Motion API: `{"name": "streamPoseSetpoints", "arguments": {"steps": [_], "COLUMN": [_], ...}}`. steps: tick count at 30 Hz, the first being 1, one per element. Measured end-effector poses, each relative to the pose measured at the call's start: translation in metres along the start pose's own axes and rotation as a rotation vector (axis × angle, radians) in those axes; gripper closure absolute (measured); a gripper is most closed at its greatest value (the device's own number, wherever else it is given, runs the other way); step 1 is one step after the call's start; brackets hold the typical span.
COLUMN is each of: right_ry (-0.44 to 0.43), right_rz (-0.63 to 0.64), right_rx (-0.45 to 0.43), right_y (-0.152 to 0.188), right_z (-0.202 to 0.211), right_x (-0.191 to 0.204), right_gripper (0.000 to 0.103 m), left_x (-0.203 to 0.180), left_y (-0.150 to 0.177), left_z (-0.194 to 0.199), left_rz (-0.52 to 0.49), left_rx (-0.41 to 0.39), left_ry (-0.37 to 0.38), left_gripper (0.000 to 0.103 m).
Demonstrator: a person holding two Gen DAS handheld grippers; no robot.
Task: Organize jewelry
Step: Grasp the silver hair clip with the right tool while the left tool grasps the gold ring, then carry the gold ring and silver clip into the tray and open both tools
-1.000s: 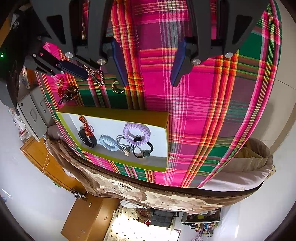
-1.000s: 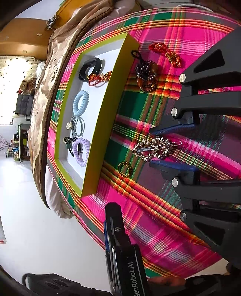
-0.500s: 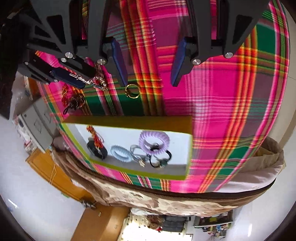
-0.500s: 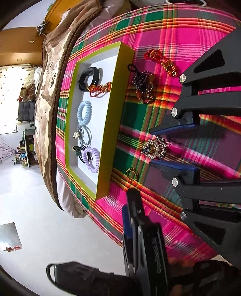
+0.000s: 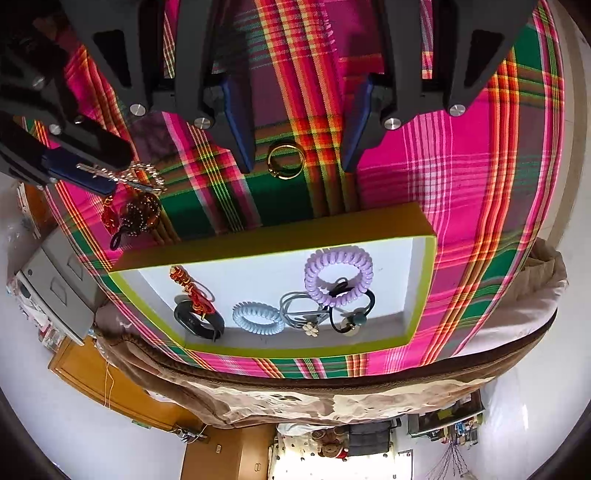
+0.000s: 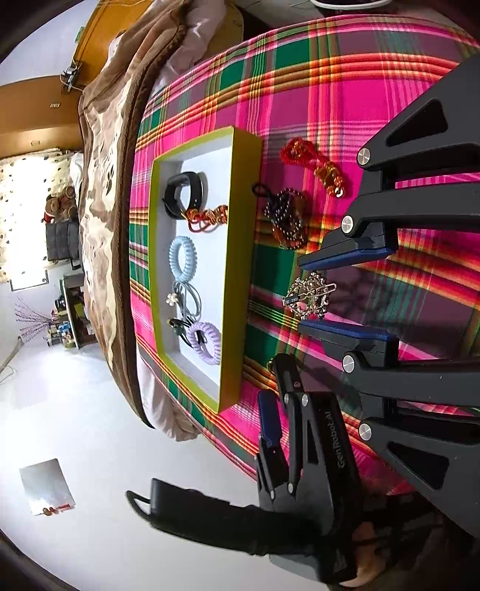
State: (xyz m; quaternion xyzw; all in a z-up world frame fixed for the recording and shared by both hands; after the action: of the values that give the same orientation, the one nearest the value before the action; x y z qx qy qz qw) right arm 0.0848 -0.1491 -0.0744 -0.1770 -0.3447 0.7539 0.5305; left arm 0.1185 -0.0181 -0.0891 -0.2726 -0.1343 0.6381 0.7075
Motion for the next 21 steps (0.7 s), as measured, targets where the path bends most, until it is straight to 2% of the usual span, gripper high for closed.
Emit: {"name": "streamPoseSetpoints", "arguments": {"steps": [4, 6, 8, 13, 21], "right_ry": [-0.003, -0.003, -0.006, -0.003, 0.0], "right_rz": [0.002, 0.0, 0.0, -0.008, -0.014], "right_rx": [-0.011, -0.013, -0.014, -0.016, -0.019], "right_y": [-0.0019, -0.0023, -0.0023, -0.0019, -0.0015], "right_z": [0.0037, 0.0038, 0.0044, 0.005, 0.0071], "right_x": [-0.0002, -0.0004, -0.0004, -0.003, -0.0043], "right_gripper": [0.075, 0.075, 0.075, 0.075, 0.075], "left_x": [-0.0019, -0.0027, -0.0021, 0.0004, 0.0016], "left_y": [0.001, 0.0007, 0.0004, -0.001, -0.0015], "left_z": [-0.0004, -0.0008, 0.0, 0.0009, 0.0036], "left_rz": [-0.023, -0.028, -0.028, -0.011, 0.004], "left_rx": [-0.004, -0.007, -0.012, -0.02, -0.027], "left_ry": [-0.027, -0.033, -0.039, -0.043, -0.022], "left_gripper": [0.053, 0.056, 0.067, 0.079, 0.079]}}
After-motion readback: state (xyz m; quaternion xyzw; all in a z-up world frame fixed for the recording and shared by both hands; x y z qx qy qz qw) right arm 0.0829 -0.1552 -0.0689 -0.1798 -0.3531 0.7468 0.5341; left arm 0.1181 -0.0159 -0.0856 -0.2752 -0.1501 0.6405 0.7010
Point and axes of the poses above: each gripper's, at about its wrist camera, not at the fingertips, and z roughly against the way its jaws point, x to its left, y to its underside, the point moved 8 cm from there along -z, roughly the way its jaws point, and after that the axes turned 8 degrees about z, right-handed, at the moved point
